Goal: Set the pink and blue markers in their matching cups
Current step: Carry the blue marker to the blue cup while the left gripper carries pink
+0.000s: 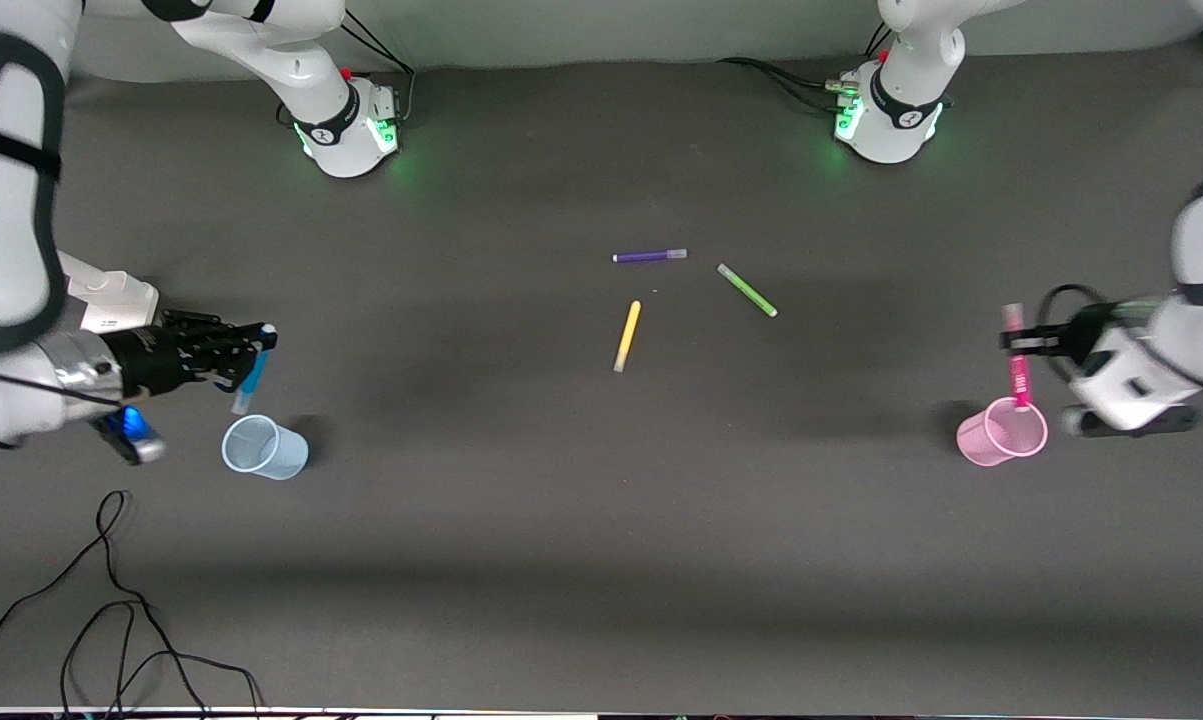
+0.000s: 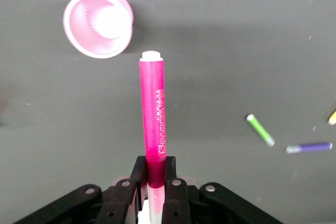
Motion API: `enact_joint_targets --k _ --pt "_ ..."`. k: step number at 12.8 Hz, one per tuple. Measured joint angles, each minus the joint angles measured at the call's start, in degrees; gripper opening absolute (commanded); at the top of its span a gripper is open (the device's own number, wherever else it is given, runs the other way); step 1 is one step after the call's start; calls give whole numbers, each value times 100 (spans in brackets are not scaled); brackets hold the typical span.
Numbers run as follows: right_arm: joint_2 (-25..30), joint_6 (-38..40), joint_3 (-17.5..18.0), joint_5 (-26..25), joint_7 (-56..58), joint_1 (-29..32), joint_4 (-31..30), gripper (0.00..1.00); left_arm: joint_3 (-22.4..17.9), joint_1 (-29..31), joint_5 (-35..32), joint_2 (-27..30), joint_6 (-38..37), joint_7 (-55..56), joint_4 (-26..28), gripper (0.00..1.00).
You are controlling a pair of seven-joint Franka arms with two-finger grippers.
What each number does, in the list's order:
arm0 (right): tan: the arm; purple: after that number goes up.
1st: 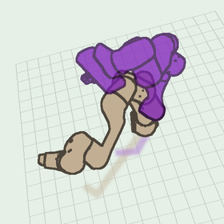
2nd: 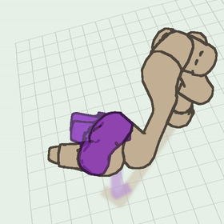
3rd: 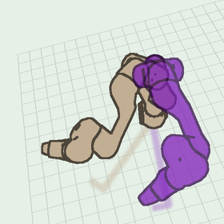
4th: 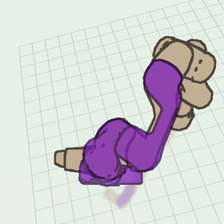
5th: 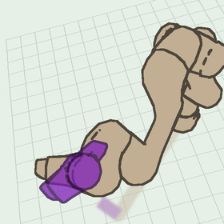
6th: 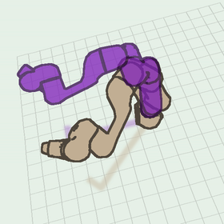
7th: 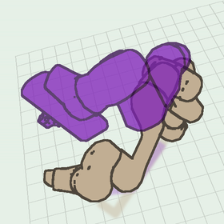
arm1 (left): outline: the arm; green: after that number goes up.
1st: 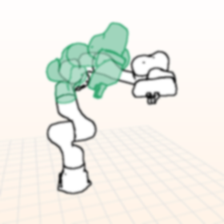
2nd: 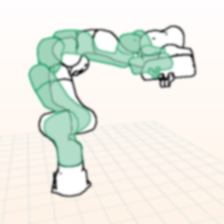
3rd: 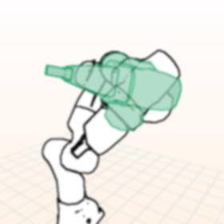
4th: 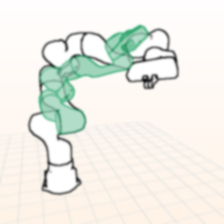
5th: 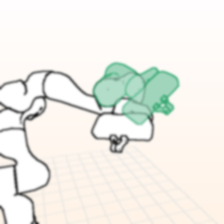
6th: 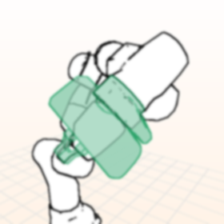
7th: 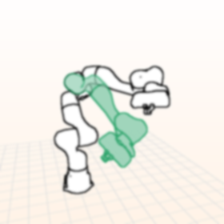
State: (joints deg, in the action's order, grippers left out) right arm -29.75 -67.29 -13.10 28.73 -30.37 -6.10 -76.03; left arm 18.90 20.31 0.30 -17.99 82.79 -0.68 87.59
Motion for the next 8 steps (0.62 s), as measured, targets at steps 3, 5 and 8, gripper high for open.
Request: enact_joint_targets --k 3,5,8 --pt "-403 -32 -18 -216 932 219 -113 0 -12 310 -249 -37 -159 -626 -88 0" --pt "-546 -113 -21 -237 1205 422 -117 0 20 293 -534 -166 -399 -639 -220 0" --pt "-735 -318 -30 -253 1739 759 -125 0 31 226 -919 -651 -909 -553 -787 0"
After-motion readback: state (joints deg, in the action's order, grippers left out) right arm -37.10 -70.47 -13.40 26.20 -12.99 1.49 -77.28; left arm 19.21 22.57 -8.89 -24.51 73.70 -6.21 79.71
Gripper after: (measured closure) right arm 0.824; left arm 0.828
